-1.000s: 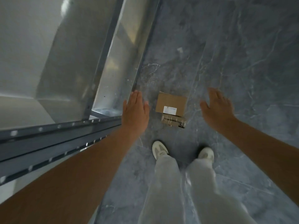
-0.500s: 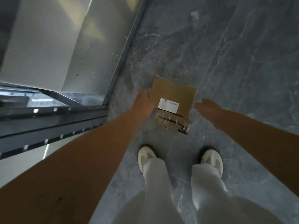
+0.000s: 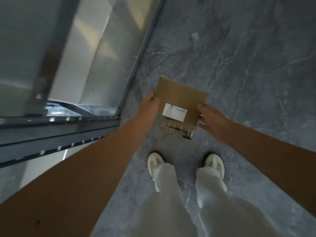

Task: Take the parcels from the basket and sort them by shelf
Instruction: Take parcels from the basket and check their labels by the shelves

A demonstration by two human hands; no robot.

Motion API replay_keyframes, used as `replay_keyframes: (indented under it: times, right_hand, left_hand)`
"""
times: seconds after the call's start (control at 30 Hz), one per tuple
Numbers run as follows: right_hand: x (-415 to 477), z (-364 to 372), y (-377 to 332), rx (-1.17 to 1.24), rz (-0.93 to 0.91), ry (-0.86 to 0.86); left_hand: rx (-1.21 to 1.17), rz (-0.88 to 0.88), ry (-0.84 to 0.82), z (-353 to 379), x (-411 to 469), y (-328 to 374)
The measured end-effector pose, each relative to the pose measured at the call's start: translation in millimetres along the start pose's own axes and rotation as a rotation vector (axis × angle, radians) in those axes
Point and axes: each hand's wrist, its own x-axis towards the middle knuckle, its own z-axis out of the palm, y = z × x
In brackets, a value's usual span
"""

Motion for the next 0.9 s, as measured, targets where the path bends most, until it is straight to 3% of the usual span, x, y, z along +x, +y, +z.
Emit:
replay_keyframes:
  times: [0.3, 0.43, 0.67, 0.77, 0.9]
  right_hand:
    - [-264, -44, -150, -0.033, -0.303, -0.003]
    - [-384, -32, -212, -0.122, -0.368, -0.107]
    - [-531, 49, -263, -0.321, -0.612, -0.347]
    - [-575, 89, -246, -0.342, -0.666, -0.468]
    - [-626, 151, -198, -0.556, -0.612, -0.668]
  left_hand:
    - [-0.071, 0.149, 0.173, -106, -260, 181]
    - [-0.221, 0.153, 0.323, -159, -363, 215]
    - [-0.691, 0.236, 0.529, -264, -491, 210]
    - [-0.772, 0.332, 0.641, -308, -547, 176]
    - [-0.85, 0.364, 0.81, -338, -625, 94]
